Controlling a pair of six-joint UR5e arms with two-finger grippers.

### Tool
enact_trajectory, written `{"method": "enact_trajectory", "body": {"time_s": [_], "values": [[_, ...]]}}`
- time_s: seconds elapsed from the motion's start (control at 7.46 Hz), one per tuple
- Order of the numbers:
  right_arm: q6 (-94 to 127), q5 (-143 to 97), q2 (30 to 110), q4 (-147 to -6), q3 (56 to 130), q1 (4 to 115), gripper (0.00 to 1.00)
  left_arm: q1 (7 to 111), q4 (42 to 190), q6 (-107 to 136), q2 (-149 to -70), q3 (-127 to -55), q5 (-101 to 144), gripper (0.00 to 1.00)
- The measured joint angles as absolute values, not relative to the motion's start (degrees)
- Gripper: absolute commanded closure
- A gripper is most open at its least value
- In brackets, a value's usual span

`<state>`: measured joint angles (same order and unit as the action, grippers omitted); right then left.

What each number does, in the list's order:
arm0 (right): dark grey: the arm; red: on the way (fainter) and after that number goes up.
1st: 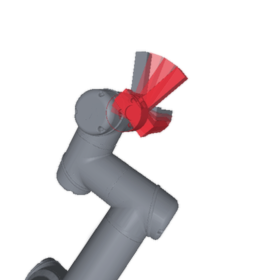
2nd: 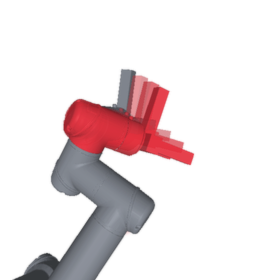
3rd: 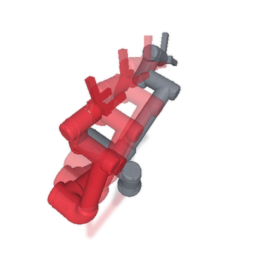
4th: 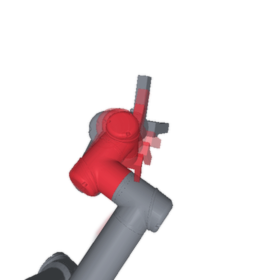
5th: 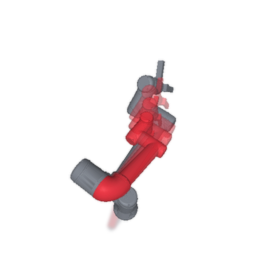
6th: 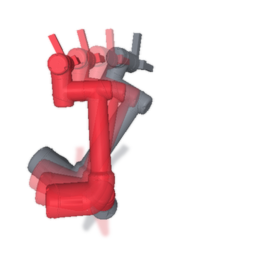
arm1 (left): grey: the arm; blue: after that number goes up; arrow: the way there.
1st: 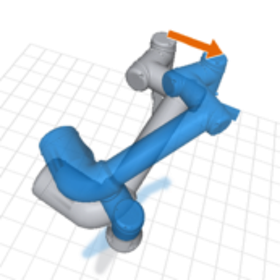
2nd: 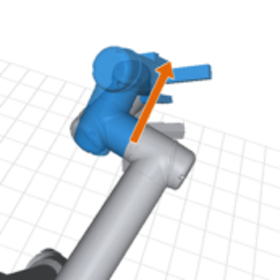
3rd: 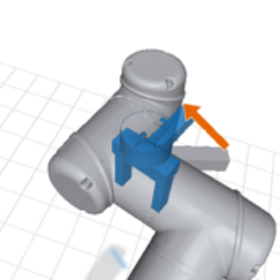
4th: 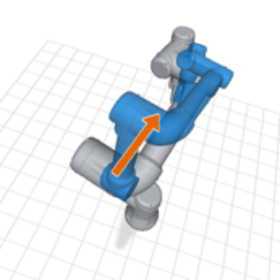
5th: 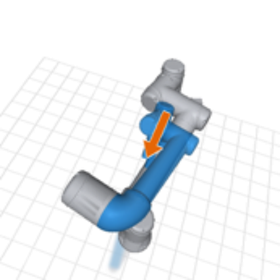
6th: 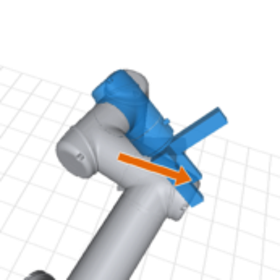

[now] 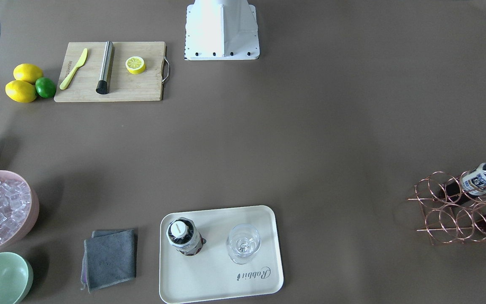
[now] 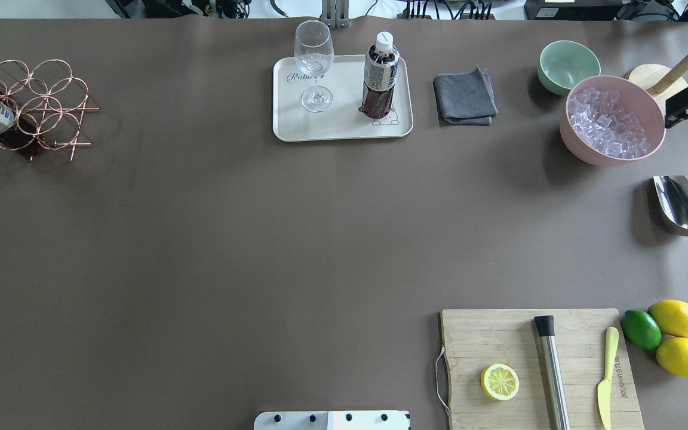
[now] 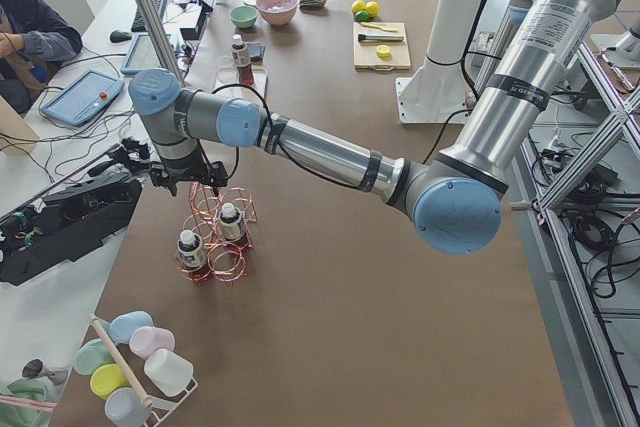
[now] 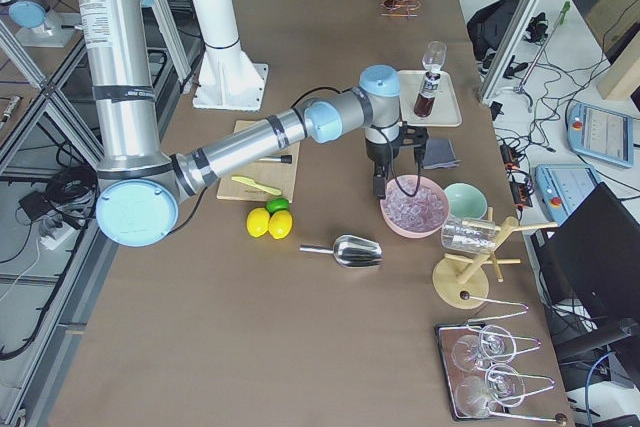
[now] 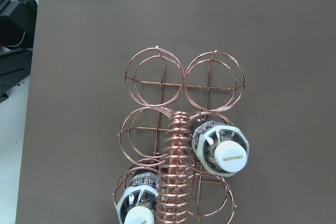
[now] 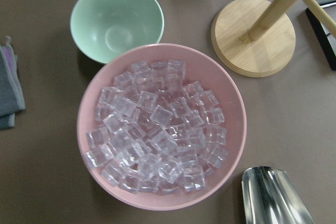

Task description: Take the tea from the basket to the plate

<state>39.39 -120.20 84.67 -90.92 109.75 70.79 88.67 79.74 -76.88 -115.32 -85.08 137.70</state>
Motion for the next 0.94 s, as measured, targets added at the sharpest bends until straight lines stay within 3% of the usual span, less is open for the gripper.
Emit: {"method": "enact_trajectory", "body": {"time_s": [0.4,0.94], "values": [[14.91,-129.3,93.23,-90.93,104.93,82.58,0.0,89.81,76.52,-75.17,-114.05,-86.77,138.62,0.02],[-0.53,-134.74,94.02,-90.69,97.56,86.87,0.0,97.2,62.71,-64.98,-112.15,-88.24,140.35,0.02]]}}
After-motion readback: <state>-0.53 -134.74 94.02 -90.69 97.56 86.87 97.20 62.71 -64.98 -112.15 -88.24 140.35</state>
